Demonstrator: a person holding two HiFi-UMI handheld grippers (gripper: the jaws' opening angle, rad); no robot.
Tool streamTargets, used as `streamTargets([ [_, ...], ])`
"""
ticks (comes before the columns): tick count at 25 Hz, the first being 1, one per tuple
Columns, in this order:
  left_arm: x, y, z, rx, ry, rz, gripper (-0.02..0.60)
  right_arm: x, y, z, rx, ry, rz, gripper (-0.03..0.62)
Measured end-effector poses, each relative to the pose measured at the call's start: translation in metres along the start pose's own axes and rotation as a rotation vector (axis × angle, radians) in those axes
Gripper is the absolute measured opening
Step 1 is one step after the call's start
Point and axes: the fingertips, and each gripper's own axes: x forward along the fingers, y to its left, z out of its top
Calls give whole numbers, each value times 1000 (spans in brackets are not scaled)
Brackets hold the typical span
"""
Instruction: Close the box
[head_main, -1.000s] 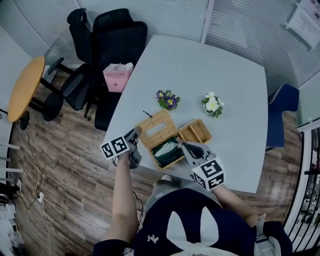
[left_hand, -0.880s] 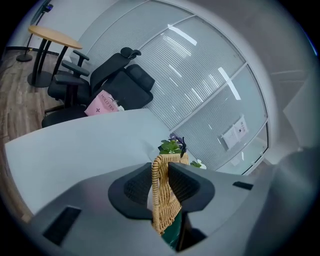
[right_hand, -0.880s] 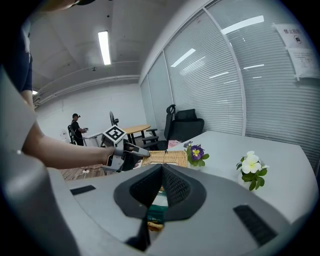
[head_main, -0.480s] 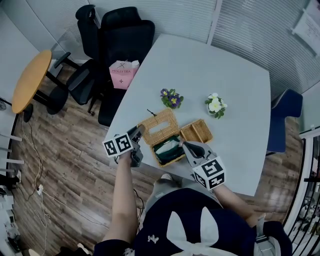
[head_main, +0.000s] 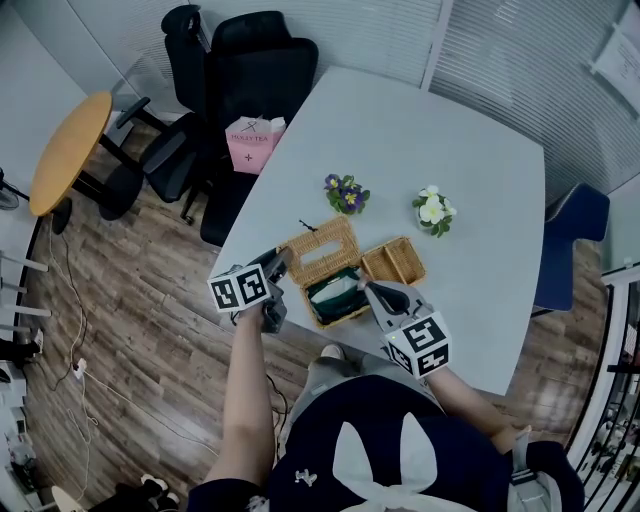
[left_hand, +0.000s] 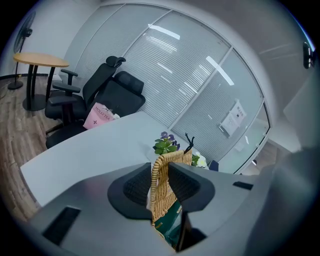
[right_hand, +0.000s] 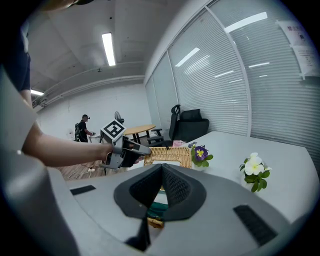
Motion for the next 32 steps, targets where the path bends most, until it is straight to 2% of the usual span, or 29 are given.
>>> streamTargets([
  [7, -7, -5, -2, 40, -1, 34, 114, -3, -2, -1, -6, 2, 16, 5],
  [32, -31, -35, -19, 157, -12, 88, 115, -28, 9, -13, -20, -6, 45, 5],
])
